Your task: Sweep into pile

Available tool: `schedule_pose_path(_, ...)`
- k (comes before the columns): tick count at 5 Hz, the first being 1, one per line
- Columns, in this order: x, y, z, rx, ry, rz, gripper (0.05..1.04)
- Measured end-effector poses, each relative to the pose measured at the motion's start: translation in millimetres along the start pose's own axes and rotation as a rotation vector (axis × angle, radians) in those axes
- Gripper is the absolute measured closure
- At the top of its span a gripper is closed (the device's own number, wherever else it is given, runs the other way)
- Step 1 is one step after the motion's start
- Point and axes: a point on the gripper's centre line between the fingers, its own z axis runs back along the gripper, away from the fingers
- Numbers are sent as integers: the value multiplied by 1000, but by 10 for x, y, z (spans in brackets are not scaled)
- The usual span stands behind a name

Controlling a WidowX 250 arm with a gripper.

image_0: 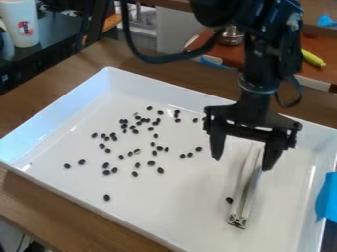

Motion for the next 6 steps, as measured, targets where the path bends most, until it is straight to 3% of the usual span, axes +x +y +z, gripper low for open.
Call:
schedule_pose_path(2, 36, -39, -139, 19, -48, 4, 140)
schedule_pose_path(3, -21, -34, -280, 28, -57, 3, 430)
schedule_pose_path(4, -14, -41, -287, 21, -67, -7, 695)
schedule_pose_path(5, -29, 68, -291, 11, -58, -18, 705)
schedule_pose_path(6, -4, 302, -275, 9, -16, -30, 705)
